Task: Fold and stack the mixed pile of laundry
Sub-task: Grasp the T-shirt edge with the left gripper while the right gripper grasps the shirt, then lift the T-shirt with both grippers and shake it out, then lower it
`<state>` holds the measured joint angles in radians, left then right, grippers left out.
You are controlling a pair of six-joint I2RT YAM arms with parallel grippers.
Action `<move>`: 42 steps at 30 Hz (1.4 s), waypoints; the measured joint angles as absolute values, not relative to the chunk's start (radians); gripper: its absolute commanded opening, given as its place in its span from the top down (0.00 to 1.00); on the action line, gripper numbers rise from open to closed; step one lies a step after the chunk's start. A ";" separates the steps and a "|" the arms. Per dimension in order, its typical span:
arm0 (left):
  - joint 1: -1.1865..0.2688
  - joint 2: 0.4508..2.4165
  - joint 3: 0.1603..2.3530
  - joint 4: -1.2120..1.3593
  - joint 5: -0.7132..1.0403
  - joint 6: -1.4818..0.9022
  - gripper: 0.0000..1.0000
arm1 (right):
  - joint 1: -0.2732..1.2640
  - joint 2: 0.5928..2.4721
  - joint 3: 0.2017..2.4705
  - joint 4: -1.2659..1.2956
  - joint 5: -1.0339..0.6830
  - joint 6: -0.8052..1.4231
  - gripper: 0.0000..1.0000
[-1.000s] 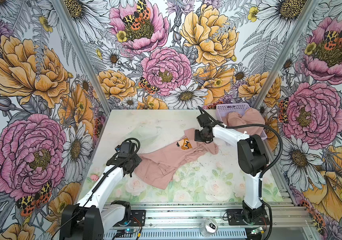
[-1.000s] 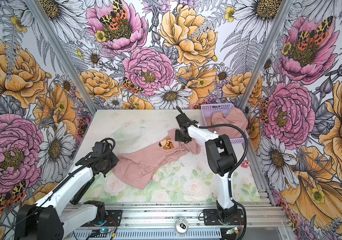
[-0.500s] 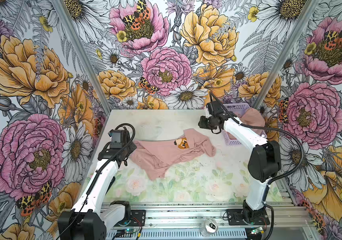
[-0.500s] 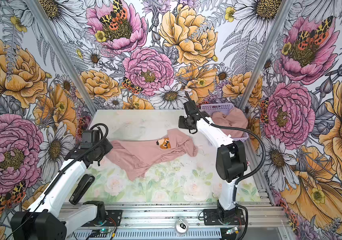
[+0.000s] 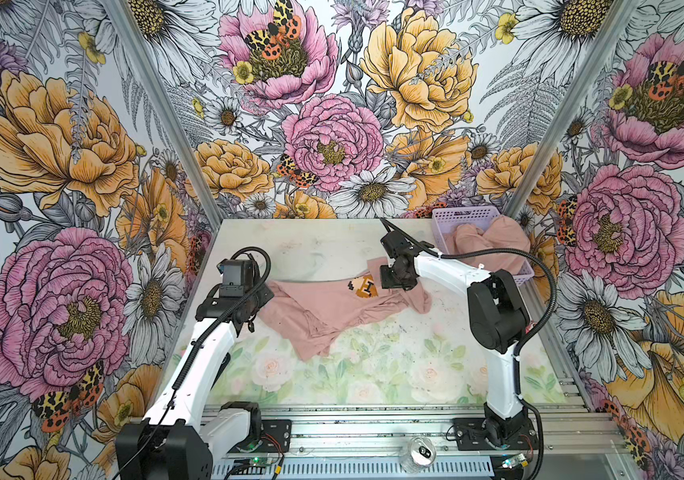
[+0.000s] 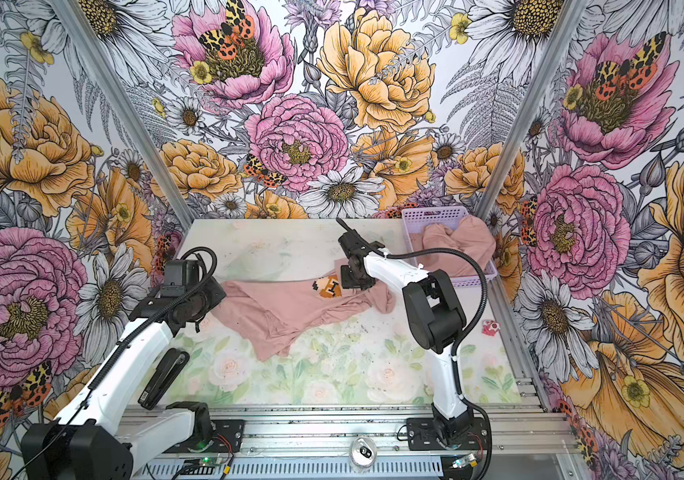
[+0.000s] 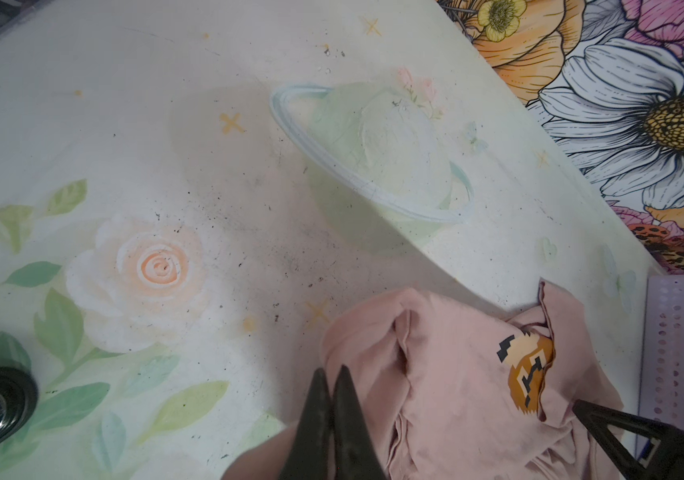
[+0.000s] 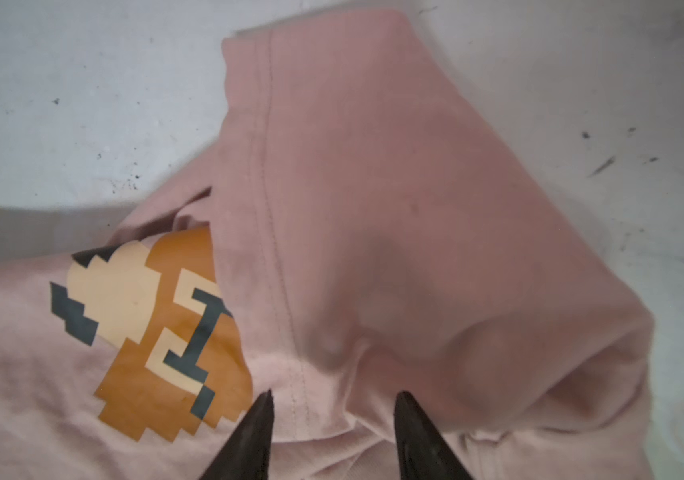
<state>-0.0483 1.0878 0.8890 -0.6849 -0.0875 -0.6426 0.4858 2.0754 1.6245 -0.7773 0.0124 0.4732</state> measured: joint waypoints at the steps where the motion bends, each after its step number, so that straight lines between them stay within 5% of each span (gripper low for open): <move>1: -0.048 1.088 0.889 -0.685 -0.088 -0.643 1.00 | 0.486 2.076 1.623 -0.778 0.024 0.474 0.53; 9: -0.048 1.082 0.889 -0.685 -0.087 -0.643 1.00 | 0.487 2.126 1.620 -0.778 0.065 0.469 0.61; 16: -0.048 1.078 0.889 -0.685 -0.087 -0.643 1.00 | 0.488 2.143 1.620 -0.777 0.092 0.461 1.00; 32: -0.026 1.077 0.936 -0.708 -0.085 -0.595 1.00 | 0.449 1.858 1.614 -0.817 0.069 0.453 1.00; 42: 0.036 1.316 1.277 -0.570 -0.084 -0.444 1.00 | 0.188 1.865 1.996 -0.742 -0.126 0.448 1.00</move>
